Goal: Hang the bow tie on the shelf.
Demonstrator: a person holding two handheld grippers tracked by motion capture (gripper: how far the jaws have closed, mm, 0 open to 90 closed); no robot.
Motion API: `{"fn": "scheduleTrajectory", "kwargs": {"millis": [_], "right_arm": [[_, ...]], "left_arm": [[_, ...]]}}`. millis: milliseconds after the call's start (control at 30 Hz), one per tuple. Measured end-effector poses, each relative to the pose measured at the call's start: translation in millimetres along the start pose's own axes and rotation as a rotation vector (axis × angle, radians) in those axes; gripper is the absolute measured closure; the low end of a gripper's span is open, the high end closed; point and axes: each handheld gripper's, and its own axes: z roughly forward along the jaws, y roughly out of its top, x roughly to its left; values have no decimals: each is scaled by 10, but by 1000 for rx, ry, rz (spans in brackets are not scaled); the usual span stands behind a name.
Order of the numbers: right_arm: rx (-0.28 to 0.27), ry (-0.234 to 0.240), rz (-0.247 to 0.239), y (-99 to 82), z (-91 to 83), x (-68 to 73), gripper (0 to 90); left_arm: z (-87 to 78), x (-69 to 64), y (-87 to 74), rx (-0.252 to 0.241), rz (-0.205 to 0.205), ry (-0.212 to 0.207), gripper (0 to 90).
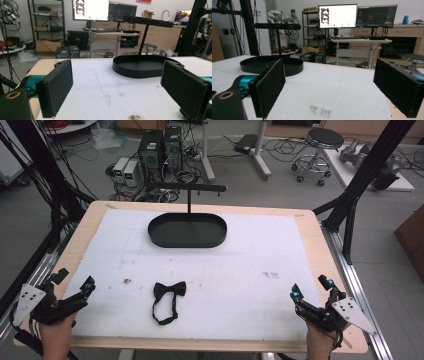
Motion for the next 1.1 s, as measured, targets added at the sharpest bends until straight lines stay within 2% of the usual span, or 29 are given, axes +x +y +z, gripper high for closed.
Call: {"fn": "scheduleTrajectory", "kwargs": {"millis": [233, 333, 500, 633, 700, 733, 800, 833, 867, 900, 1033, 1100], "right_arm": [[1, 2, 13, -2, -9, -25, 96], [-1, 3, 10, -4, -9, -36, 96], [0, 3, 12, 0, -16, -34, 96], [3, 2, 14, -2, -27, -38, 96], [2, -3, 16, -3, -39, -51, 96], [1, -3, 20, -2, -45, -51, 96], [-1, -8, 26, 1, -64, -58, 96], [-4, -12, 28, 1, -73, -59, 96], [-7, -12, 33, 1, -84, -61, 96], [-6, -12, 41, 2, -91, -56, 96], [-11, -12, 38, 7, -108, -58, 96], [-12, -12, 43, 2, -114, -62, 96]], "left_arm": [[5, -34, 11, 2, 7, -17, 112], [20, -55, 20, 16, 21, -45, 113], [37, -87, 31, 22, 41, -58, 113], [59, -101, 51, 28, 37, -79, 113], [101, -147, 87, 49, 56, -114, 113], [101, -147, 87, 49, 56, -114, 113], [150, -235, 157, 77, 99, -161, 113], [150, -235, 157, 77, 99, -161, 114], [175, -305, 214, 99, 135, -203, 115], [190, -345, 236, 107, 149, -229, 115], [306, -551, 264, 173, 234, -317, 116], [375, -633, 251, 209, 255, -353, 120]]}}
